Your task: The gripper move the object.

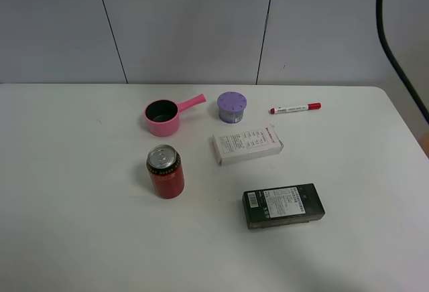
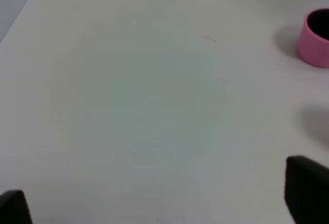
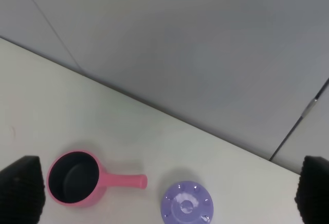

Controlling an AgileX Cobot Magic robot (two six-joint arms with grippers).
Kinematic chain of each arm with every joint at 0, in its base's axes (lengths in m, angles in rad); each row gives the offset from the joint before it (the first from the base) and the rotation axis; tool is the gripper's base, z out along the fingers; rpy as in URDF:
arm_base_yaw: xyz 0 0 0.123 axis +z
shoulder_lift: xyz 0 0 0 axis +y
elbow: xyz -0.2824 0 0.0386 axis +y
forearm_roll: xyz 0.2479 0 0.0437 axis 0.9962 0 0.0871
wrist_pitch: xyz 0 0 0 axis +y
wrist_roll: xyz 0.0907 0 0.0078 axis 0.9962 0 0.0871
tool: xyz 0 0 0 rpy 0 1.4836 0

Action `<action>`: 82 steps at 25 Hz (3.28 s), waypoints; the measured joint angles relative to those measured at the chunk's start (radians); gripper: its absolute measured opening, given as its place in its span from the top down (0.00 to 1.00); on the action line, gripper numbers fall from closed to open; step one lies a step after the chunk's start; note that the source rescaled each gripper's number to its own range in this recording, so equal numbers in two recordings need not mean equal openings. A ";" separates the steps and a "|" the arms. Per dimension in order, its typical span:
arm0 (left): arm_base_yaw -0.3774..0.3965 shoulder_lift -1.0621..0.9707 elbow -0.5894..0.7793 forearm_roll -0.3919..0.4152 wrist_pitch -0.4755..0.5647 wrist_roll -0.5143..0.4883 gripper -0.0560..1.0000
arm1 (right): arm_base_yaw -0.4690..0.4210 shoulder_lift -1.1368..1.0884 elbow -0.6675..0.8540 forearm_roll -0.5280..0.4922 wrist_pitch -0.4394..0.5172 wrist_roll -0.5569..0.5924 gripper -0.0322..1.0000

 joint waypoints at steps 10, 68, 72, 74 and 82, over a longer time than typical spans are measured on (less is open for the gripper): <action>0.000 0.000 0.000 0.000 0.000 0.000 0.00 | -0.036 -0.278 0.482 -0.058 0.003 0.042 0.01; 0.000 0.000 0.000 0.000 0.000 0.000 0.00 | -0.418 -1.955 1.905 -0.134 -0.162 0.096 0.01; 0.000 0.000 0.000 0.000 0.000 0.000 0.00 | -0.418 -1.955 1.905 -0.134 -0.162 0.096 0.01; 0.000 0.000 0.000 0.000 0.000 0.000 0.00 | -0.418 -1.955 1.905 -0.134 -0.162 0.102 0.01; 0.000 0.000 0.000 0.000 0.000 0.000 0.00 | -0.418 -1.955 1.905 -0.134 -0.162 0.113 0.01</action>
